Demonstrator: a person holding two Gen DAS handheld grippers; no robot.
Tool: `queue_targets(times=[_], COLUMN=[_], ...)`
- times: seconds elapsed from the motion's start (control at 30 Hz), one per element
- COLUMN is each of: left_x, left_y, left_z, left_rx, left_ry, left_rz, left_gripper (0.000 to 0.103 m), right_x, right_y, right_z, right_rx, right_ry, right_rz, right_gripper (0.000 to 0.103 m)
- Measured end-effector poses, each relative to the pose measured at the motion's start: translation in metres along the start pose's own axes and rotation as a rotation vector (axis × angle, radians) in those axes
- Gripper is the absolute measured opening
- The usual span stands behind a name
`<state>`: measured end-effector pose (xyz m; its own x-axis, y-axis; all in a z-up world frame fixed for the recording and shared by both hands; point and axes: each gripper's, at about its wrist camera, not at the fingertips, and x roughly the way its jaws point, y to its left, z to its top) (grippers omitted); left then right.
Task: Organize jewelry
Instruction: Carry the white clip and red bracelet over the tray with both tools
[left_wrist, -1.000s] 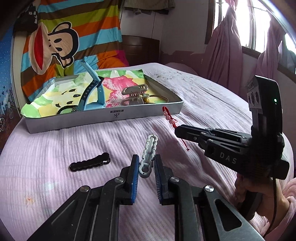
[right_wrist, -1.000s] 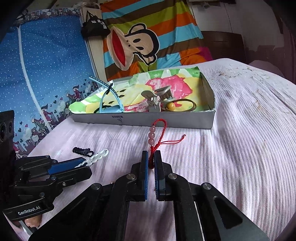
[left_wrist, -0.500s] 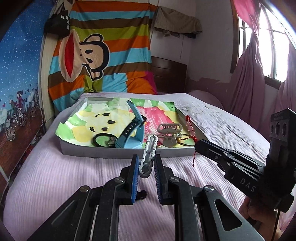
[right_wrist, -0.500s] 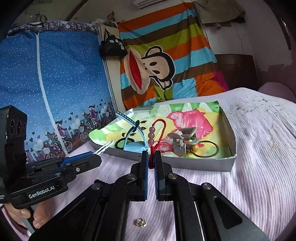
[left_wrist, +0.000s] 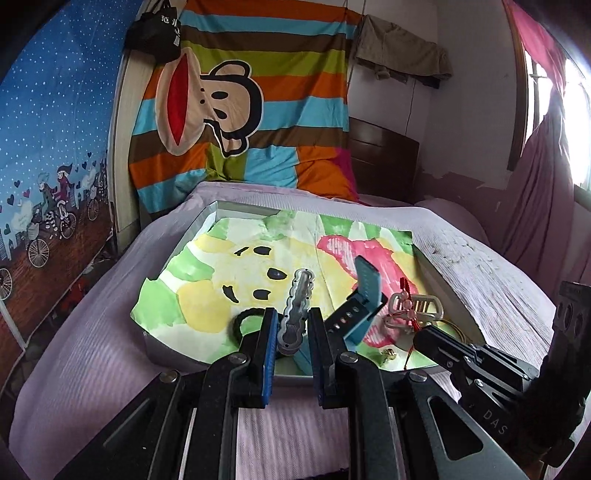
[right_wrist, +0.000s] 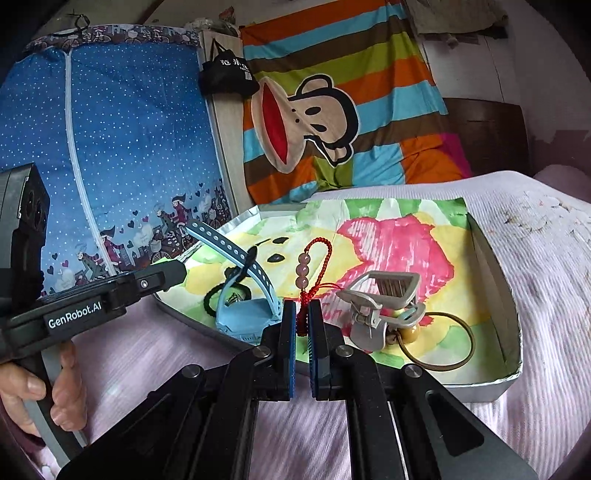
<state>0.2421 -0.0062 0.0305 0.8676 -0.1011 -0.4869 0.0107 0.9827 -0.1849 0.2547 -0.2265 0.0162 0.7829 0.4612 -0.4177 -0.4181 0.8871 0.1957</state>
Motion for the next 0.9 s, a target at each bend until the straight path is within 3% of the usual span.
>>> queue_targets(times=[0.23,0.5,0.9], left_x=[0.019,0.028,0.026], left_y=[0.01,0.0,-0.003], left_z=[-0.004,-0.008,-0.007], left_rx=[-0.044,0.0,0.021], left_ry=[0.045,0.095,0.1], left_rz=[0.016,0.023,0.008], left_gripper=[0.016,0.016,0.016], right_x=[0.017,0.026,0.026], right_y=[0.002,0.0,0.0], right_z=[-0.005,-0.009,-0.01], right_rx=[0.006,0.015,0.019], right_ry=[0.03,0.052,0.051], right_rz=[0.01,0.006,0.005], right_gripper=[0.006,0.006,0.006])
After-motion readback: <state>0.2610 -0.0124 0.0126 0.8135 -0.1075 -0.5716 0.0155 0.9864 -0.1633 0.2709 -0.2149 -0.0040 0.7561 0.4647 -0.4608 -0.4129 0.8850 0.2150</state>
